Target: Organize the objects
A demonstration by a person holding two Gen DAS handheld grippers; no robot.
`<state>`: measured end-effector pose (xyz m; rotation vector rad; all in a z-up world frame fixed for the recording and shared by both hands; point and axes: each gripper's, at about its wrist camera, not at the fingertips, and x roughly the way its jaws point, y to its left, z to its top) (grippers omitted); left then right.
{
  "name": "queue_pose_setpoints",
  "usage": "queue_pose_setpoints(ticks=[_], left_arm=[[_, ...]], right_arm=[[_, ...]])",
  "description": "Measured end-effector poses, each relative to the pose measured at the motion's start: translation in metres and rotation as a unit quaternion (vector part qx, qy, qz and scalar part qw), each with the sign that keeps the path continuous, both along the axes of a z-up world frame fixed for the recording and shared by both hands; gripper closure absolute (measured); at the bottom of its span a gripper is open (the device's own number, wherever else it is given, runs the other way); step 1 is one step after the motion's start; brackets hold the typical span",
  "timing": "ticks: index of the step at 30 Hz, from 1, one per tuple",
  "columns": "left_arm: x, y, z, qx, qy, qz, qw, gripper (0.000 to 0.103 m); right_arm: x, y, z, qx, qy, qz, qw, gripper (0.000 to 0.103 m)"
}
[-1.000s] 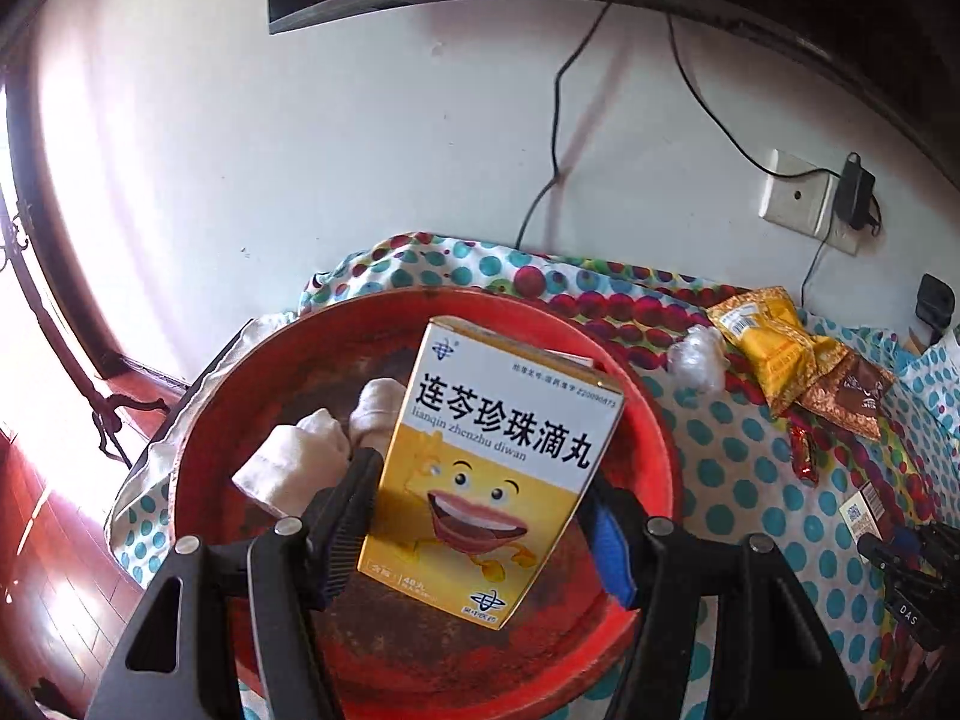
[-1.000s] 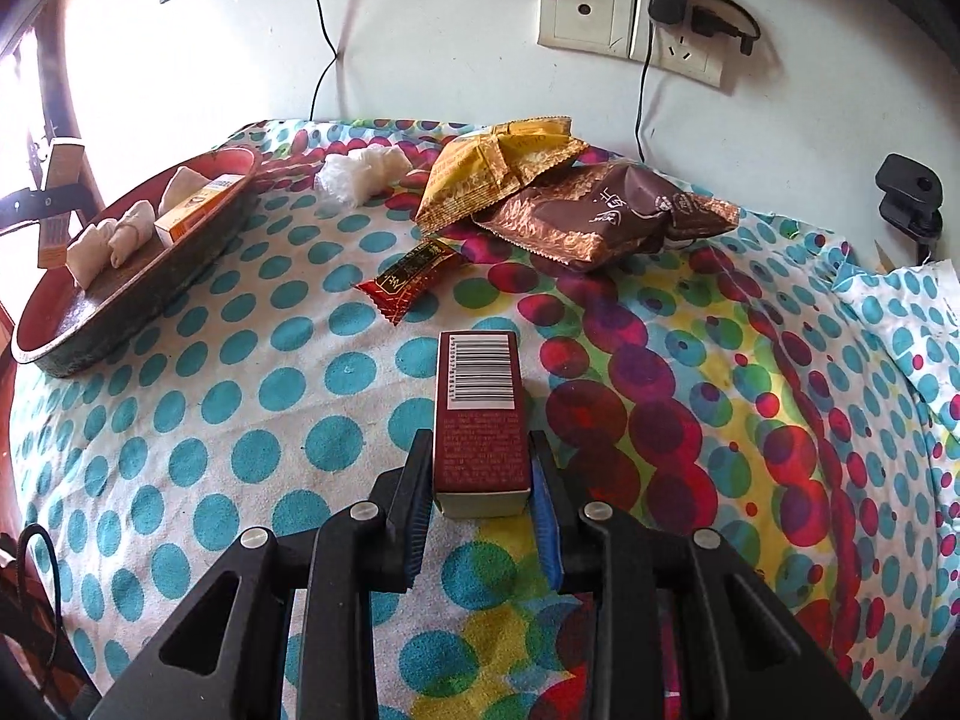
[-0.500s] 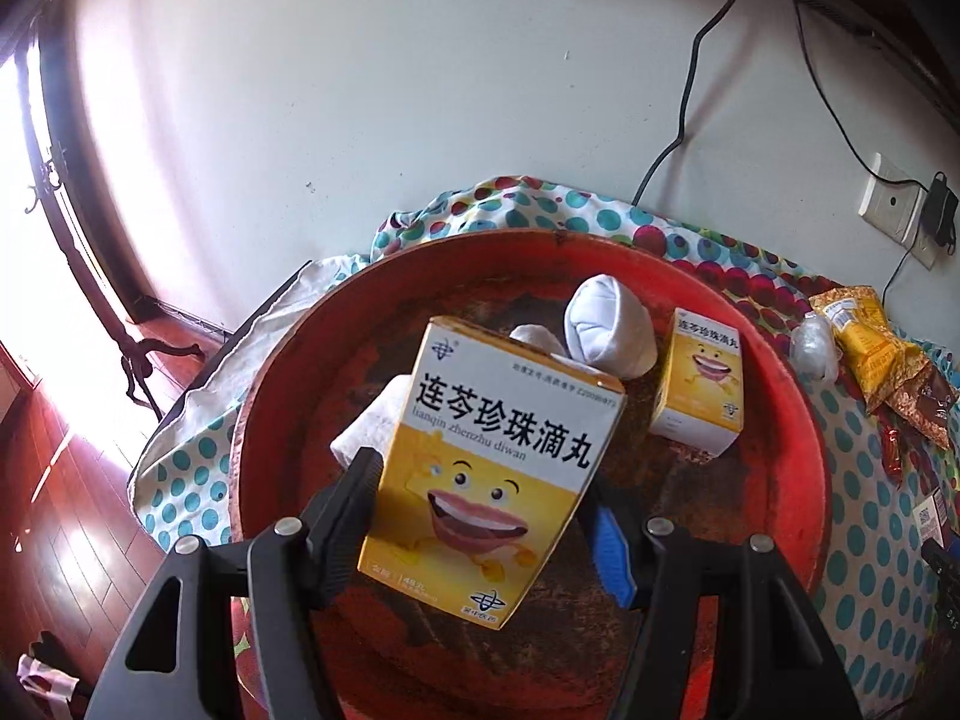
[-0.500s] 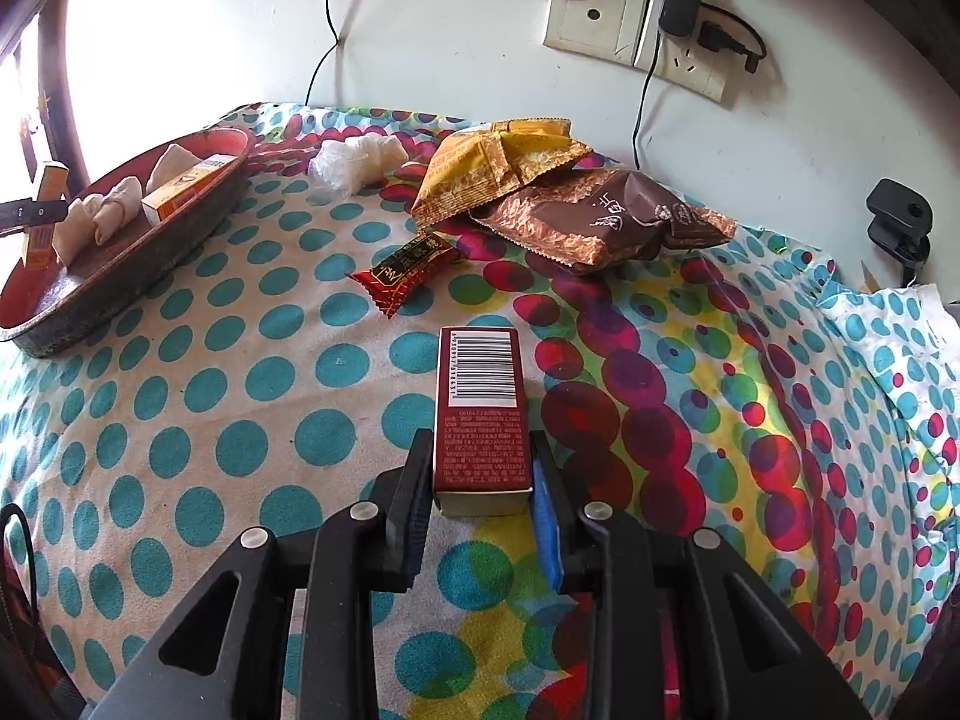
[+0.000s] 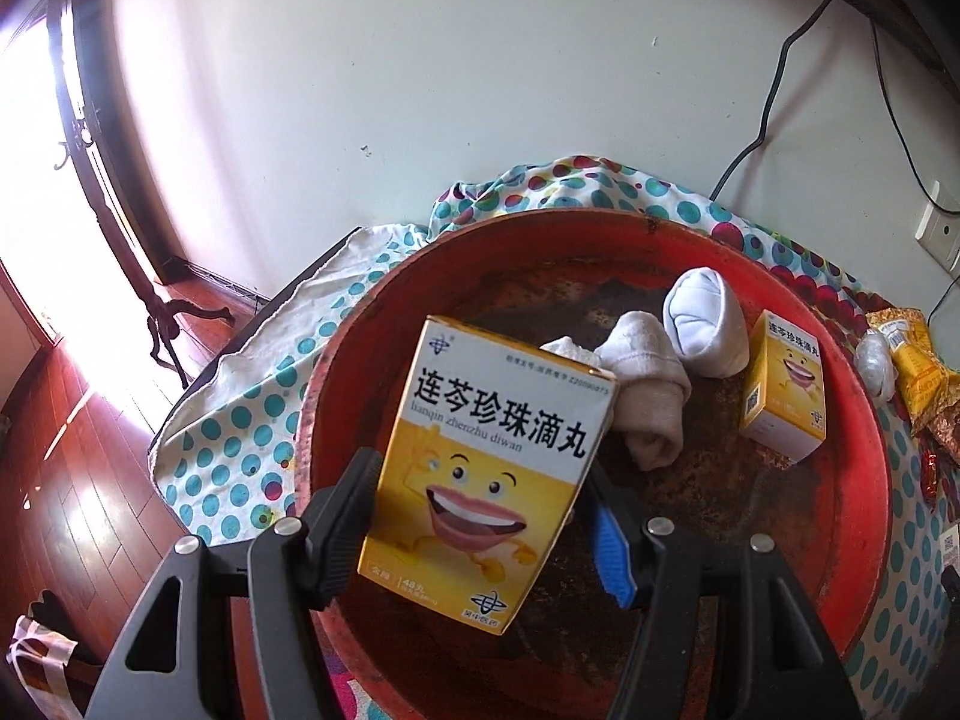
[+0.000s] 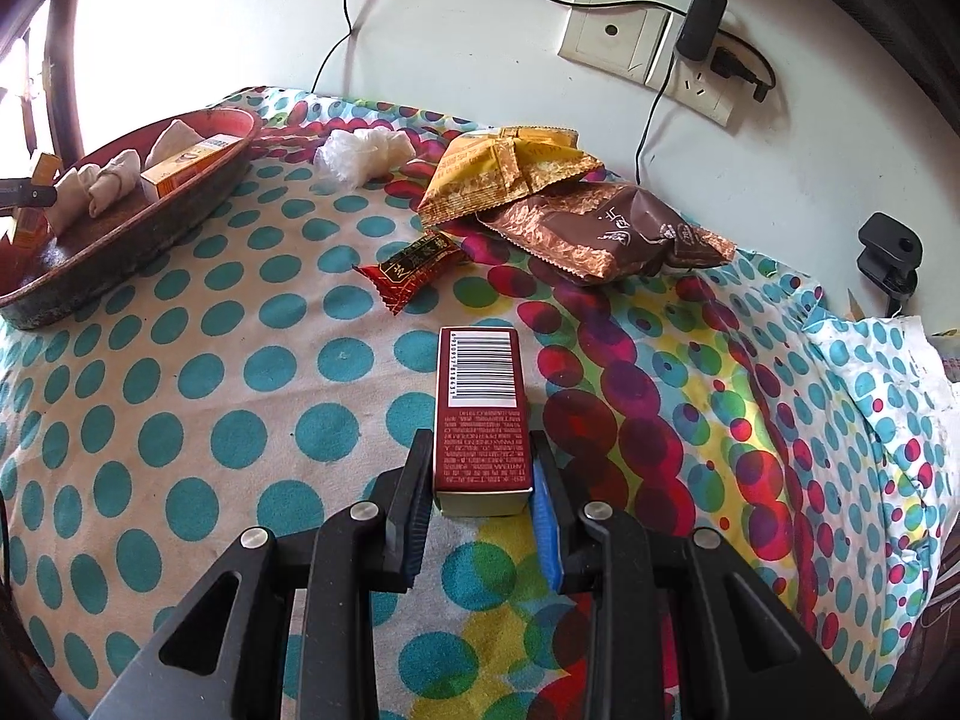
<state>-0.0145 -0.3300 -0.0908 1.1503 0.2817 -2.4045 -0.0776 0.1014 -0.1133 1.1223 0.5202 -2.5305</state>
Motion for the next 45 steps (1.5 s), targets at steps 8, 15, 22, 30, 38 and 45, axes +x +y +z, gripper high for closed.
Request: queue_pose_setpoints(ticks=[8, 15, 22, 30, 38, 45], left_arm=[[-0.003, 0.0, -0.005, 0.002, -0.009, 0.002, 1.0, 0.037], [-0.003, -0.001, -0.006, 0.007, -0.011, 0.004, 0.9999, 0.037], [-0.004, -0.001, -0.008, 0.008, -0.018, 0.005, 0.9998, 0.037], [-0.002, -0.003, -0.005, 0.026, -0.012, 0.001, 0.9996, 0.037], [0.014, -0.009, 0.019, 0.053, 0.05, -0.031, 0.9969, 0.035], [0.016, -0.009, 0.025, 0.068, 0.064, -0.033, 0.9951, 0.034]], right_arm=[[0.003, -0.004, 0.0, 0.003, 0.001, 0.0, 1.0, 0.075], [0.01, -0.01, 0.005, -0.013, -0.003, 0.007, 1.0, 0.075], [0.017, -0.03, 0.015, -0.031, 0.0, 0.03, 0.999, 0.075], [0.023, -0.054, 0.027, -0.055, -0.003, 0.054, 0.997, 0.075], [0.024, -0.091, 0.046, -0.102, -0.012, 0.092, 0.99, 0.075], [0.022, -0.145, 0.062, -0.118, -0.016, 0.14, 0.983, 0.075]])
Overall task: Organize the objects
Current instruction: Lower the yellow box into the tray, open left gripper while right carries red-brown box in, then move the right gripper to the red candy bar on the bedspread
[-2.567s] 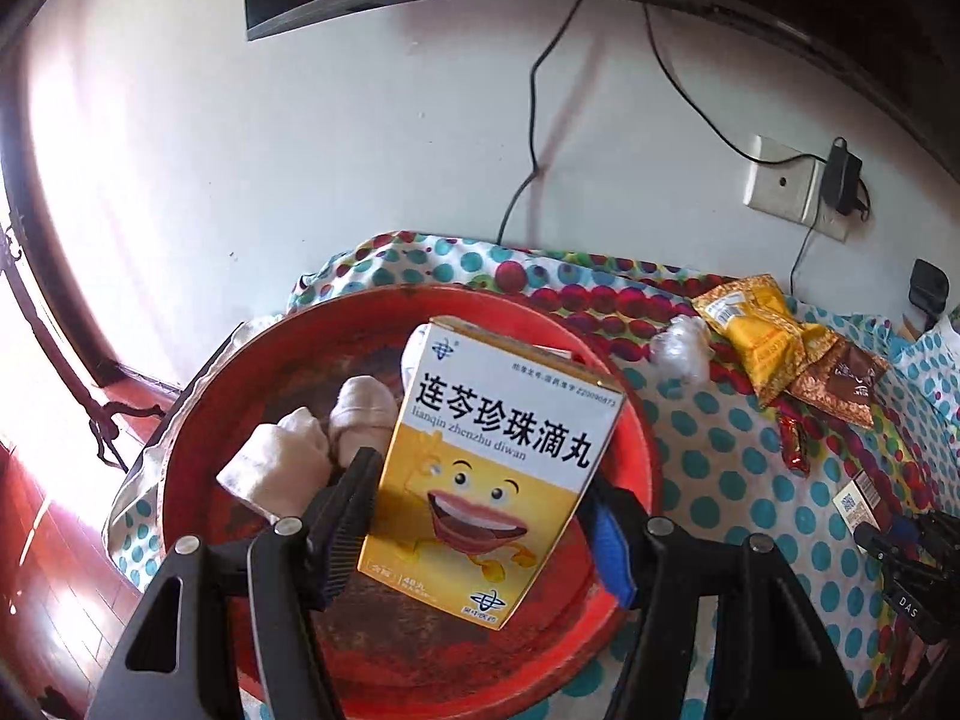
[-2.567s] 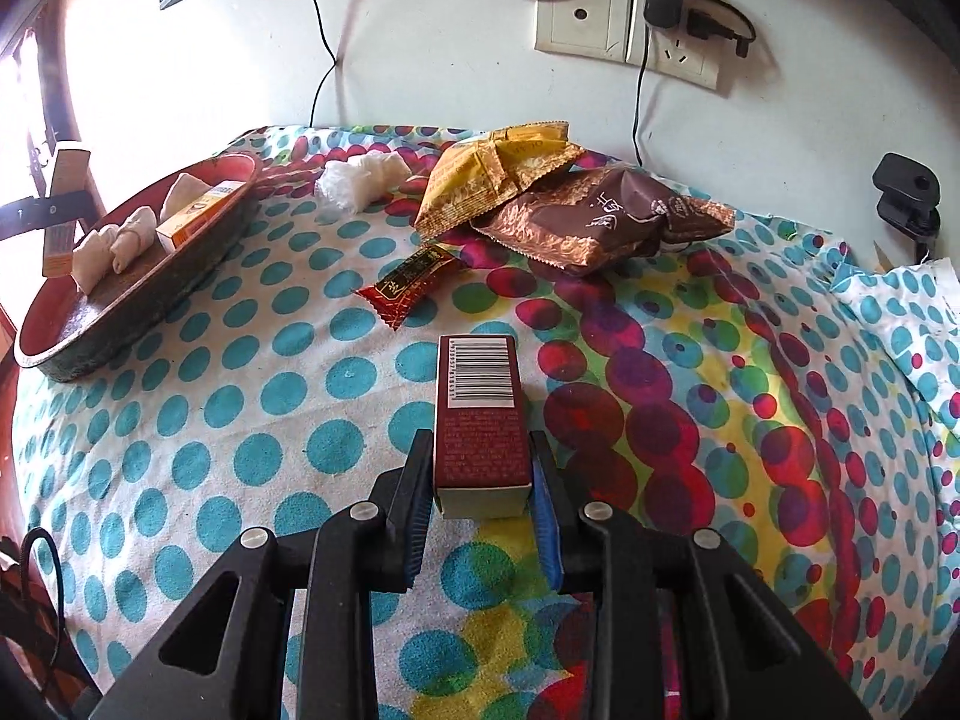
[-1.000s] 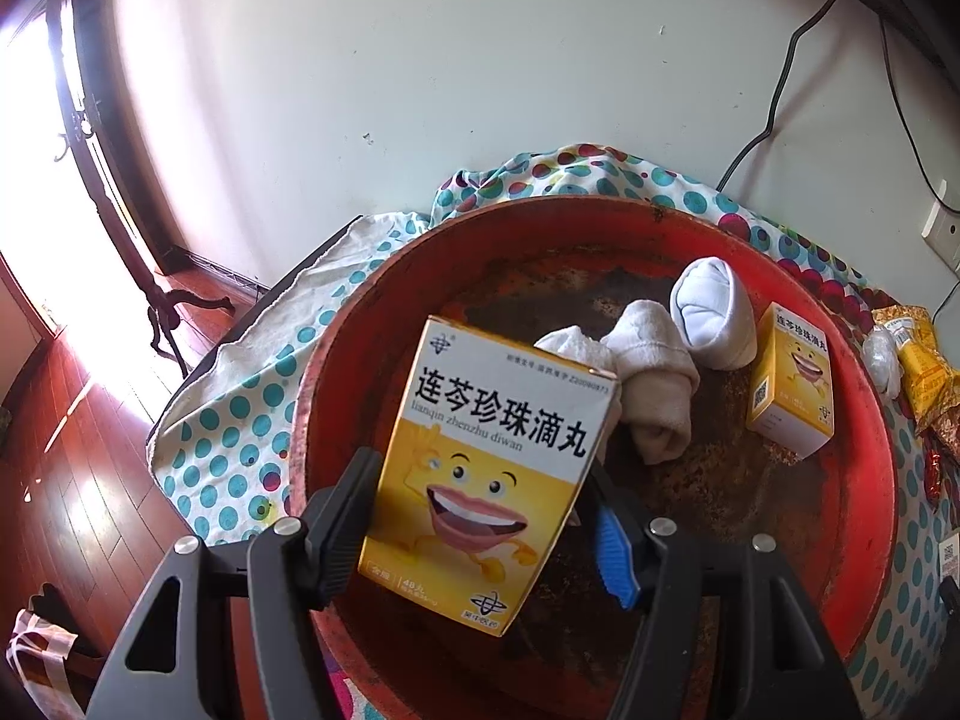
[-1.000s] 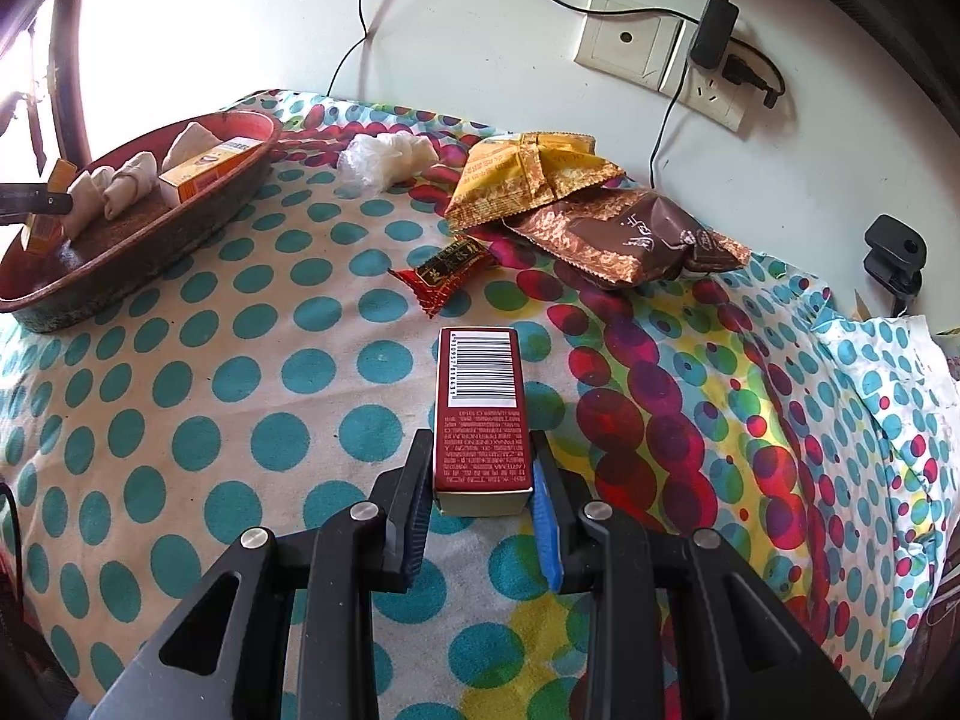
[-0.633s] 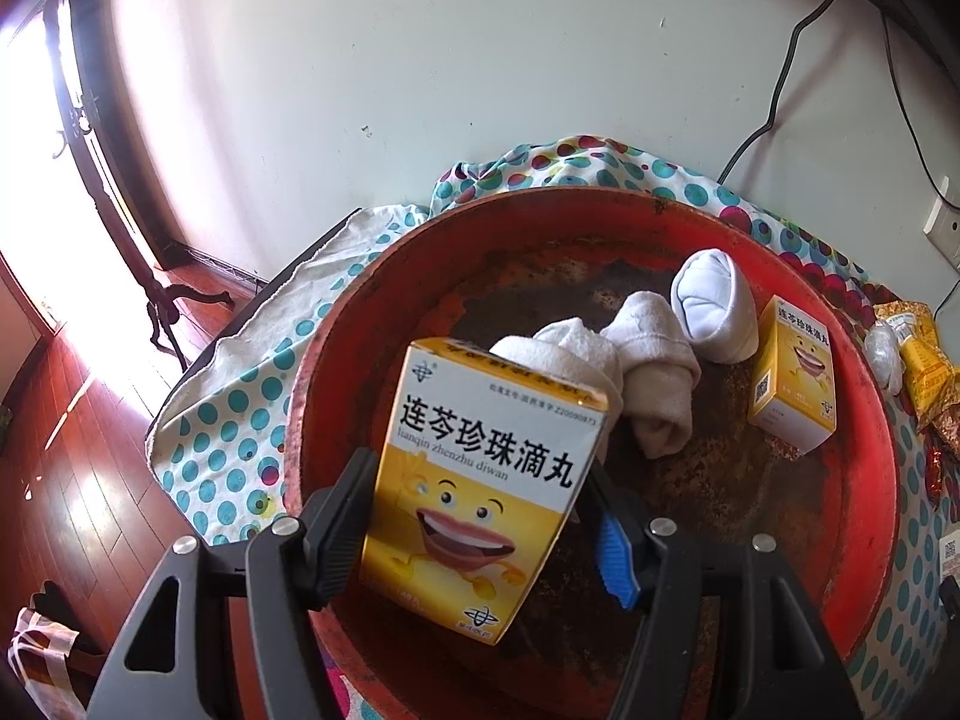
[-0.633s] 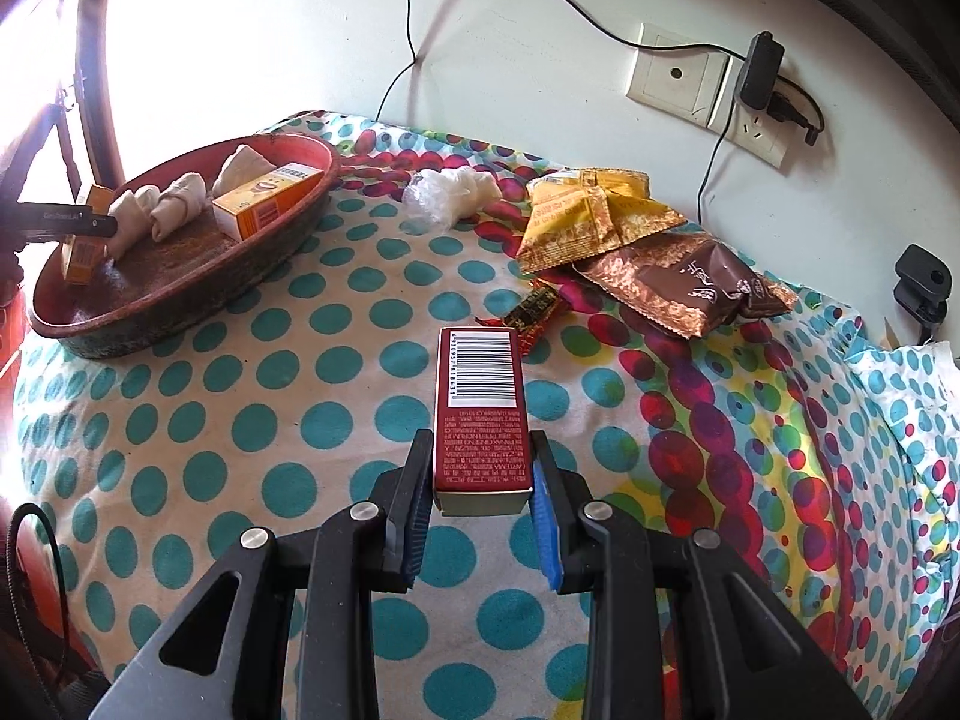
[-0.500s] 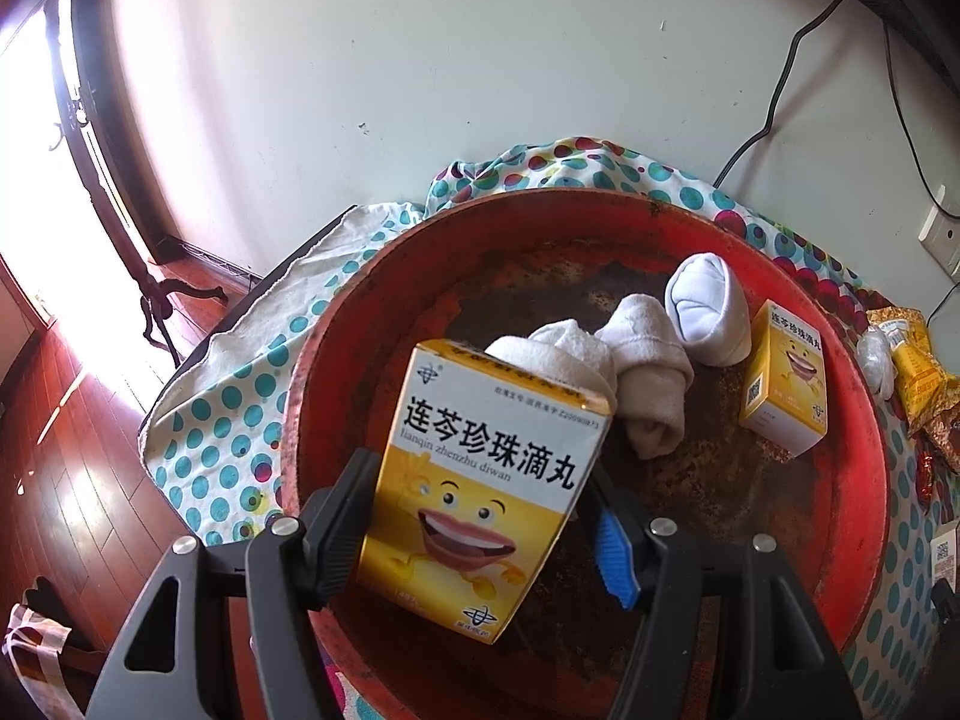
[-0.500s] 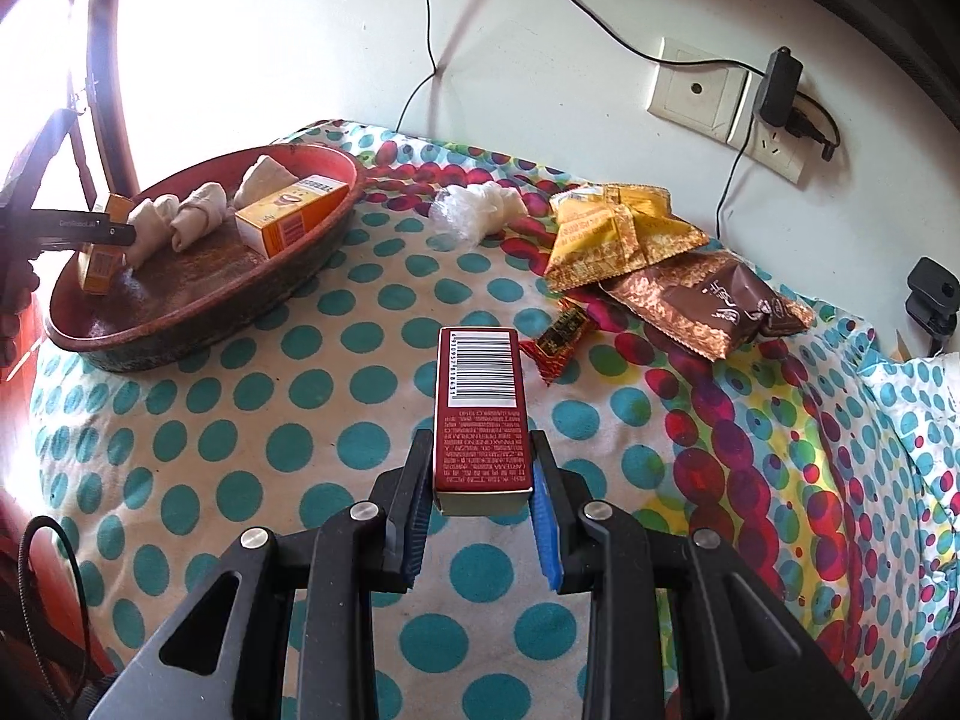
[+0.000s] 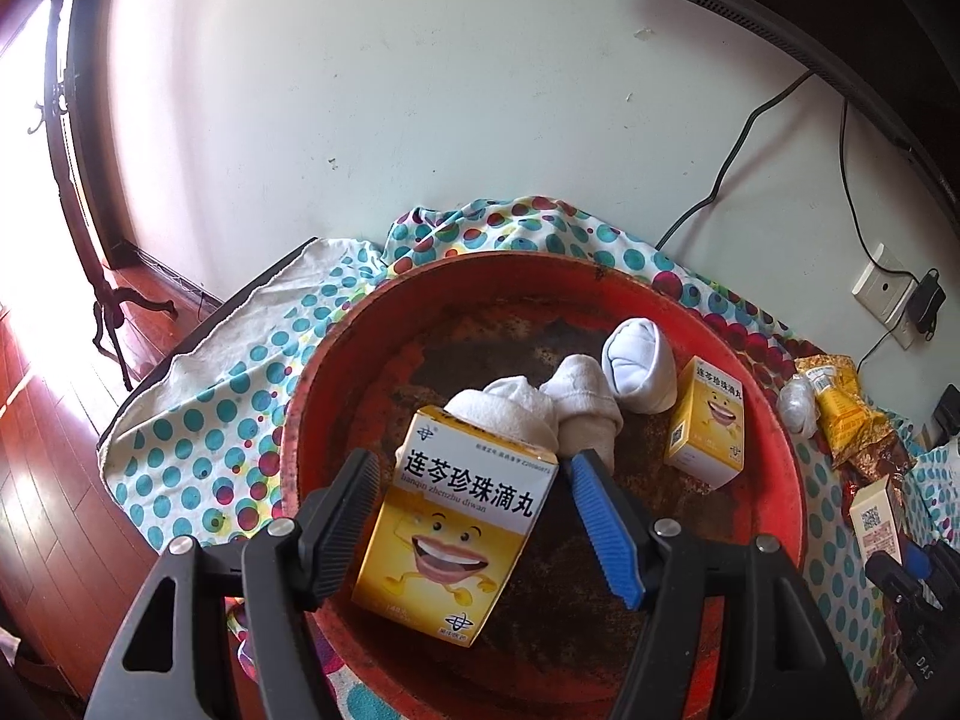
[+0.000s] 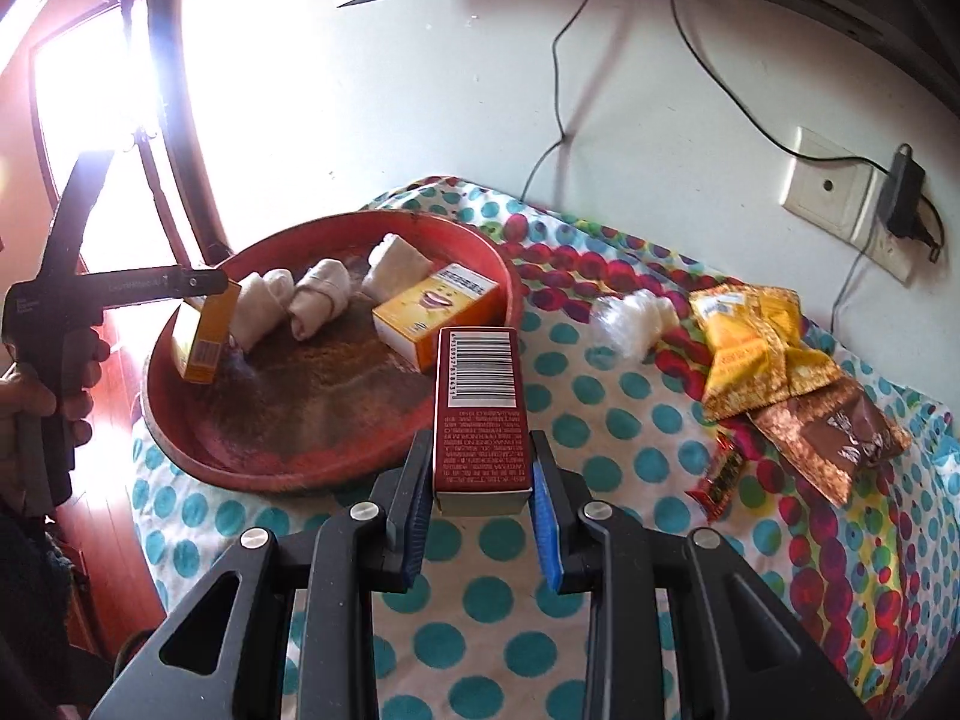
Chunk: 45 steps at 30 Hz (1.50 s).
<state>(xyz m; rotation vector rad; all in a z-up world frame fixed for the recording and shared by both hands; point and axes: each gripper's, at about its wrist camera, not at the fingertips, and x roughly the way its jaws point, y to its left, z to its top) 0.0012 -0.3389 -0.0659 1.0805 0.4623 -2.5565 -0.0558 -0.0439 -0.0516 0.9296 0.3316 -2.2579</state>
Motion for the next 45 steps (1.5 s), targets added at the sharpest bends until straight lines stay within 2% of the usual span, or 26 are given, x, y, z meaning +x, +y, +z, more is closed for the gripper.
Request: queue_pose_setpoints(ticks=[5, 14, 21, 26, 29, 31, 32, 35, 39, 45], left_arm=[[0.003, 0.0, 0.005, -0.003, 0.015, -0.003, 0.9999, 0.034], [0.006, -0.009, 0.003, 0.008, 0.026, 0.013, 0.9996, 0.034], [0.007, -0.015, 0.001, 0.019, 0.03, 0.023, 0.9991, 0.034], [0.006, -0.012, 0.004, 0.022, 0.04, 0.015, 0.9989, 0.034], [0.006, -0.011, 0.004, 0.024, 0.046, 0.014, 0.9986, 0.034], [0.007, -0.011, 0.005, 0.03, 0.051, 0.012, 0.9982, 0.034], [0.007, -0.011, 0.006, 0.032, 0.056, 0.01, 0.9979, 0.034], [0.008, -0.008, 0.008, 0.038, 0.067, 0.005, 0.9971, 0.034], [0.005, 0.005, 0.012, 0.037, 0.077, -0.016, 0.9962, 0.034], [-0.005, 0.044, 0.02, 0.004, 0.084, -0.071, 0.9939, 0.034]], right_arm=[[-0.007, -0.057, -0.002, 0.009, -0.026, 0.044, 0.999, 0.075], [-0.033, -0.139, -0.026, 0.042, -0.082, 0.077, 0.993, 0.075], [-0.049, -0.174, -0.038, 0.078, -0.077, 0.073, 0.991, 0.075], [-0.057, -0.183, -0.044, 0.083, -0.084, 0.073, 0.99, 0.075], [-0.056, -0.179, -0.042, 0.074, -0.088, 0.078, 0.99, 0.071], [-0.05, -0.168, -0.033, 0.056, -0.076, 0.075, 0.993, 0.047], [-0.047, -0.161, -0.027, 0.046, -0.069, 0.072, 0.994, 0.043], [-0.037, -0.129, -0.007, 0.019, -0.047, 0.054, 0.997, 0.042], [-0.032, -0.064, 0.01, 0.0, -0.015, -0.001, 1.0, 0.042], [-0.049, 0.037, -0.005, 0.006, -0.022, -0.119, 0.993, 0.042]])
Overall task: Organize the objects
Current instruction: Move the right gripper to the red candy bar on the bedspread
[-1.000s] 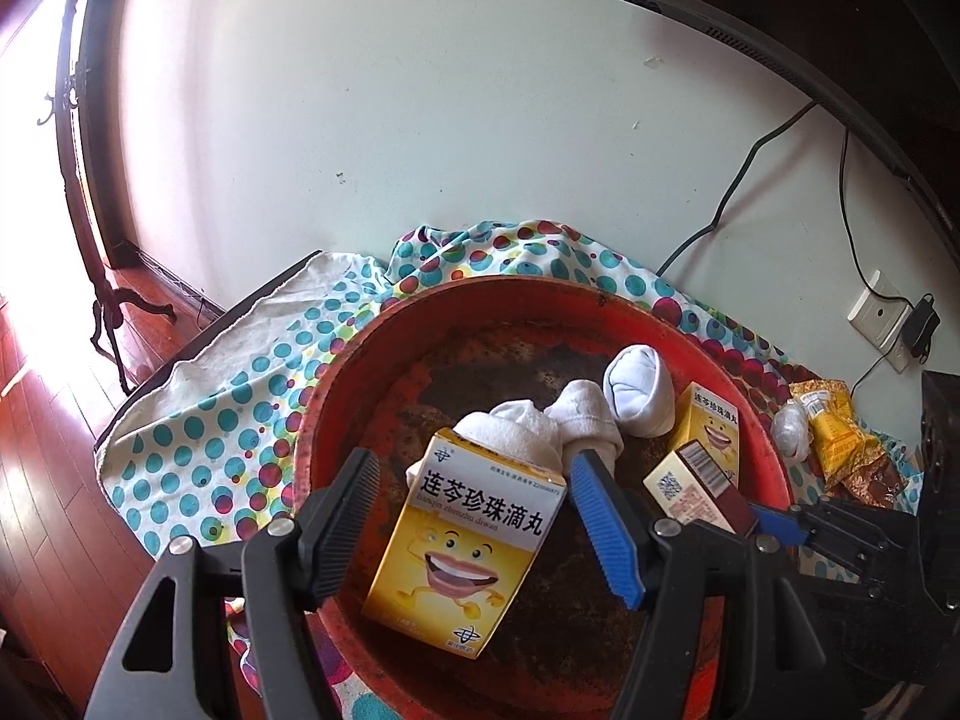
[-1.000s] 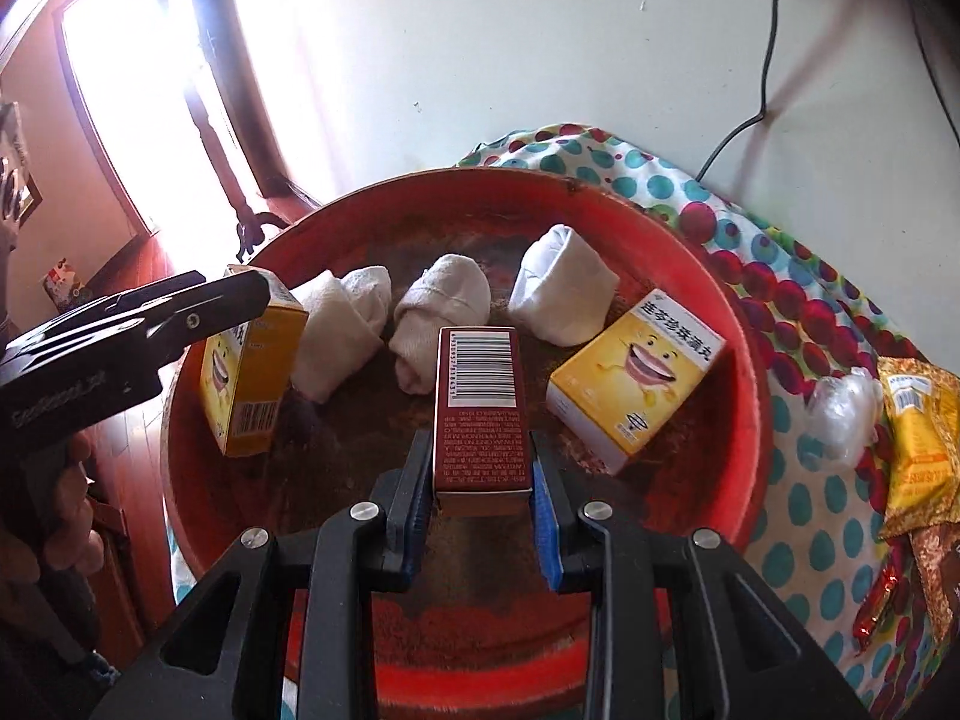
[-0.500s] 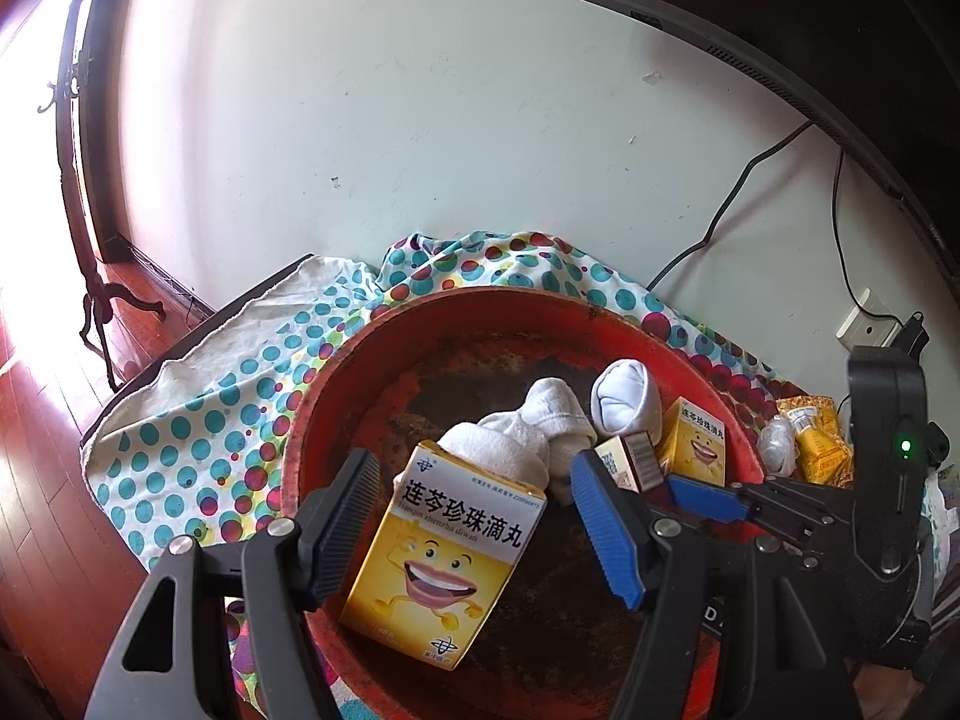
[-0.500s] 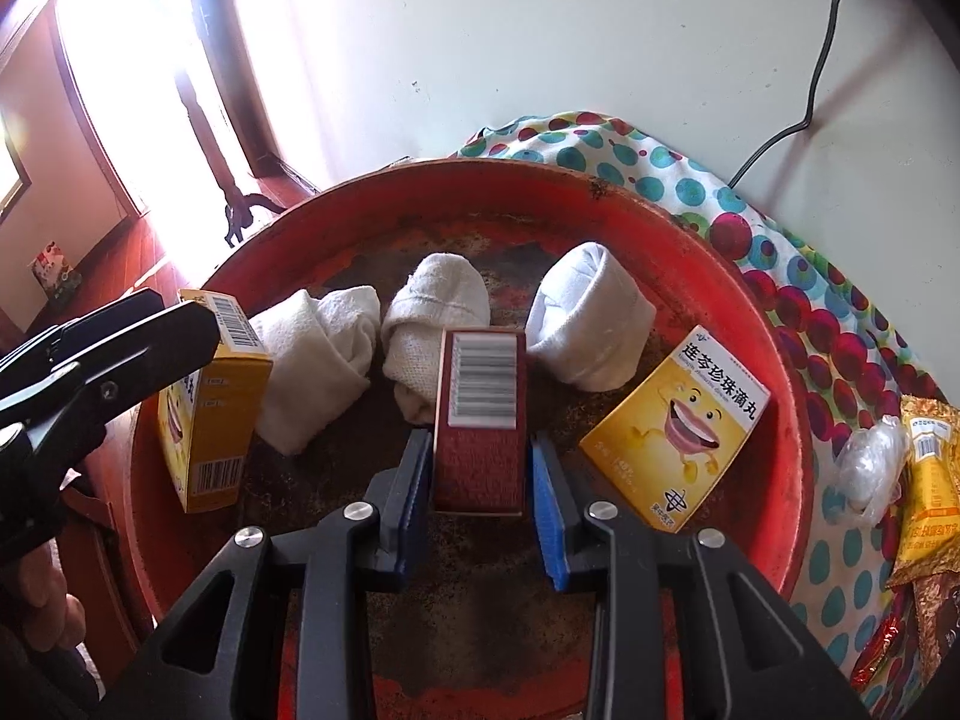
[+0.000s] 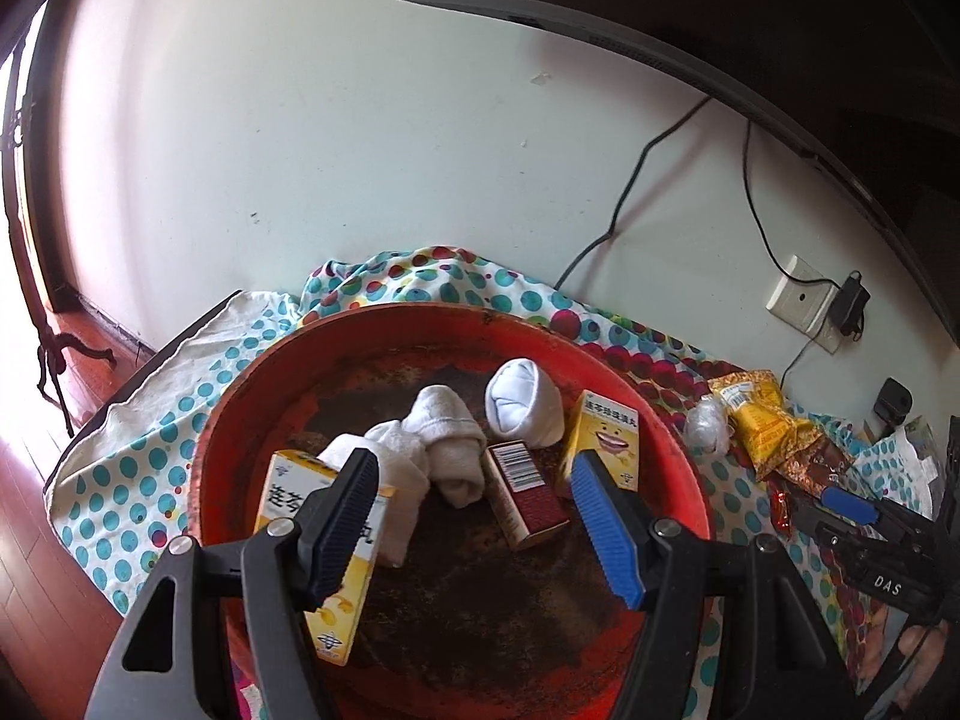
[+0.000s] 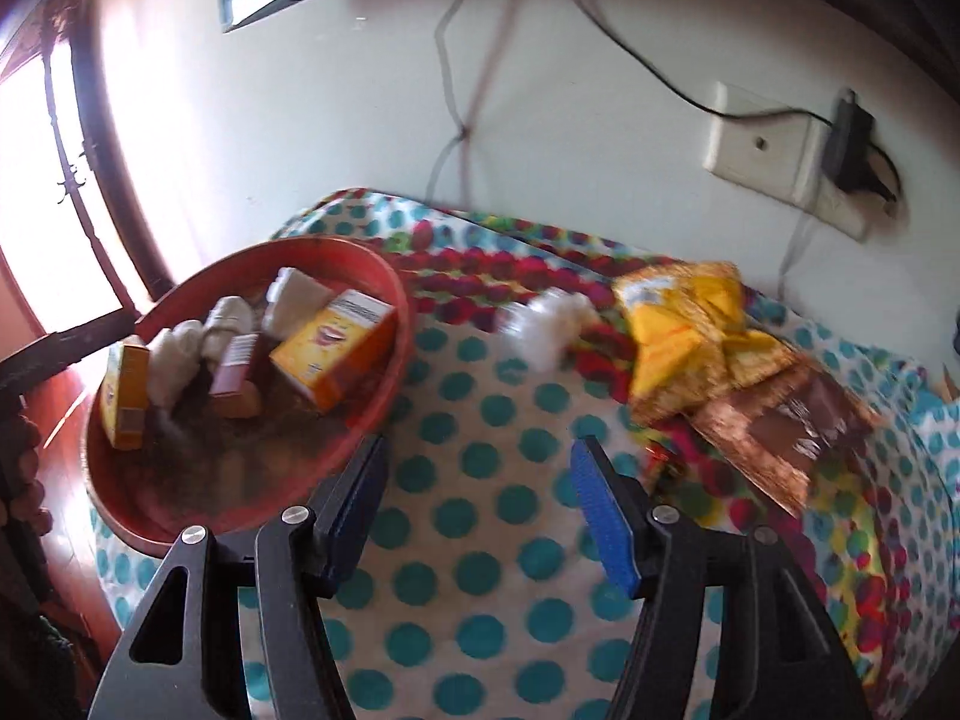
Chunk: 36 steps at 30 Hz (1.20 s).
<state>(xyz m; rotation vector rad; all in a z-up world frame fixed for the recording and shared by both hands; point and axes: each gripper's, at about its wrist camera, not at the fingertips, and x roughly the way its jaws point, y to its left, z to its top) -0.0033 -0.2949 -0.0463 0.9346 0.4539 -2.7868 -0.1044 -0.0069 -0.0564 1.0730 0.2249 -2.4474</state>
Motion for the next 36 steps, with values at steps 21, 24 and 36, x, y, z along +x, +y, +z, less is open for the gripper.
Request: queue_pose_setpoints(ticks=[21, 24, 36], left_arm=[[-0.019, 0.097, -0.007, -0.107, 0.003, -0.135, 0.985, 0.034], [-0.02, 0.097, -0.011, -0.113, -0.005, -0.132, 0.9847, 0.034], [-0.023, 0.111, -0.02, -0.13, -0.021, -0.137, 0.9818, 0.034]], right_arm=[[-0.047, 0.049, -0.063, -0.004, -0.061, -0.099, 0.993, 0.061], [-0.049, 0.05, -0.067, -0.009, -0.066, -0.098, 0.993, 0.064], [-0.041, 0.062, -0.069, -0.004, -0.047, -0.076, 0.996, 0.073]])
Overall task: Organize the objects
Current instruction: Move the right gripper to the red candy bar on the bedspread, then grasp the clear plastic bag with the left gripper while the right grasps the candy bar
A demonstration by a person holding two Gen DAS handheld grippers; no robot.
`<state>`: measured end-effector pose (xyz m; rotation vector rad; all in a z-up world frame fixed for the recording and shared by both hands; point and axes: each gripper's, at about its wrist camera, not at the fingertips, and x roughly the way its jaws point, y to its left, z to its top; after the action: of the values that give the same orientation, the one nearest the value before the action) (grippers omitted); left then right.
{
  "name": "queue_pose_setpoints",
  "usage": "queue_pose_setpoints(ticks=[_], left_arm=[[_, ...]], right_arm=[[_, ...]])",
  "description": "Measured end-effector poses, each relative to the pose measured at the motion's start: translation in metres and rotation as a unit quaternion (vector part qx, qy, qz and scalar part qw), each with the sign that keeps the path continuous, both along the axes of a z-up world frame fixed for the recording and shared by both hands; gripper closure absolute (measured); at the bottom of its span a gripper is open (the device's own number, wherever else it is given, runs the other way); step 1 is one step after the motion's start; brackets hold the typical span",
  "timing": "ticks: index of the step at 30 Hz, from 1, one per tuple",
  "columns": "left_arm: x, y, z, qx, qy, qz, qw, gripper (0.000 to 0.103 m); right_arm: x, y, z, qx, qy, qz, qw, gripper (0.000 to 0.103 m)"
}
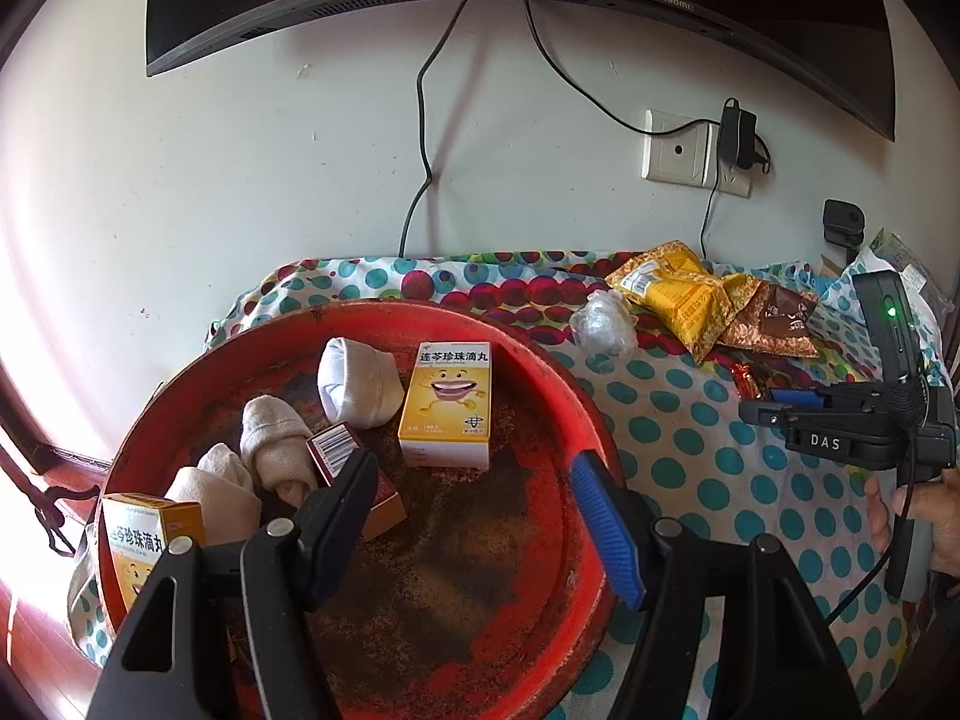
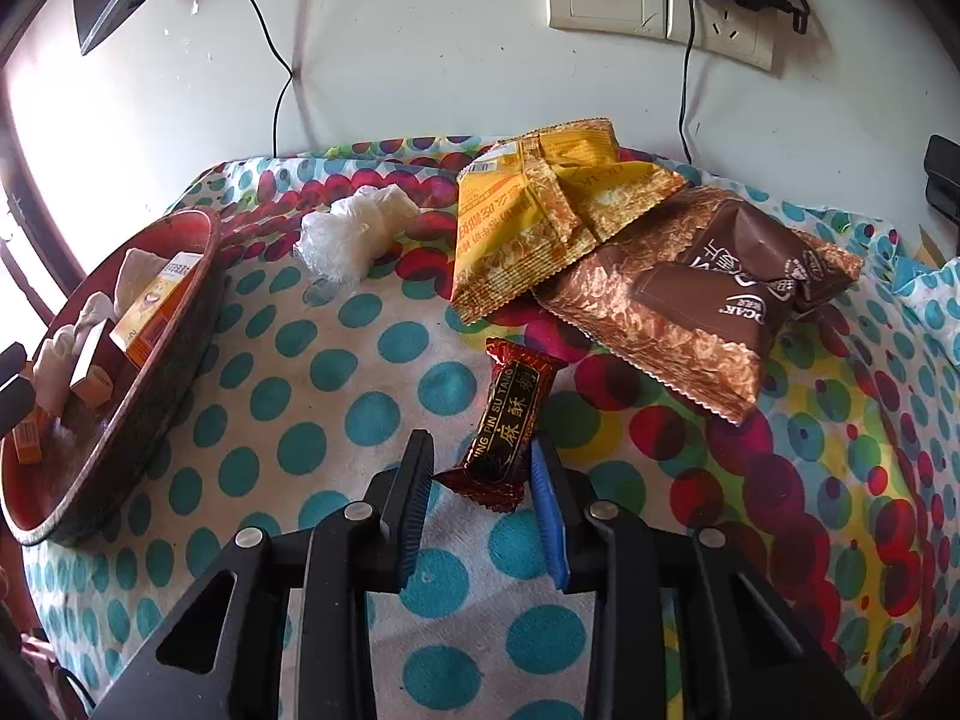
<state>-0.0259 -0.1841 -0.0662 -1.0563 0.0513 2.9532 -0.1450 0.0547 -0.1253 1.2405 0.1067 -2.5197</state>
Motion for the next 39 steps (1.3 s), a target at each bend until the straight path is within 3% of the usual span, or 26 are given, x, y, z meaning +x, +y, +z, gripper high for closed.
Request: queue_pose_setpoints(ticks=[5, 9, 13, 17, 21, 26, 32, 36, 38, 39], left_arm=[[0.003, 0.021, 0.001, -0.025, -0.001, -0.027, 0.9993, 0.034], [-0.001, 0.035, 0.009, 0.021, -0.001, -0.077, 0.9968, 0.034], [-0.03, 0.053, 0.023, 0.054, -0.013, -0.126, 0.9905, 0.034], [-0.078, 0.078, 0.028, 0.029, -0.045, -0.163, 0.9852, 0.034], [-0.131, 0.094, 0.018, 0.016, -0.09, -0.161, 0.9827, 0.034], [-0.181, 0.107, -0.011, -0.03, -0.145, -0.136, 0.9795, 0.034], [-0.214, 0.114, -0.038, -0.076, -0.18, -0.102, 0.9753, 0.034], [-0.218, 0.115, -0.047, -0.081, -0.18, -0.088, 0.9764, 0.034], [-0.214, 0.115, -0.048, -0.083, -0.177, -0.085, 0.977, 0.041], [-0.213, 0.115, -0.049, -0.083, -0.18, -0.085, 0.9765, 0.066]], right_arm=[[0.014, 0.021, -0.002, 0.027, 0.013, 0.016, 0.999, 0.073], [0.026, 0.039, -0.003, 0.04, 0.02, 0.03, 0.999, 0.073], [0.026, 0.05, -0.003, 0.015, 0.01, 0.025, 1.0, 0.072], [0.025, 0.052, -0.004, 0.003, 0.005, 0.026, 1.0, 0.072], [0.024, 0.054, -0.004, -0.009, 0.001, 0.026, 1.0, 0.071], [0.024, 0.054, -0.004, -0.015, -0.001, 0.027, 1.0, 0.071], [0.024, 0.054, -0.005, -0.013, -0.001, 0.03, 0.999, 0.069], [0.025, 0.053, -0.005, -0.012, 0.0, 0.031, 0.999, 0.069], [0.025, 0.053, -0.005, -0.012, 0.0, 0.031, 0.999, 0.069], [0.025, 0.053, -0.005, -0.01, 0.0, 0.031, 0.999, 0.069]])
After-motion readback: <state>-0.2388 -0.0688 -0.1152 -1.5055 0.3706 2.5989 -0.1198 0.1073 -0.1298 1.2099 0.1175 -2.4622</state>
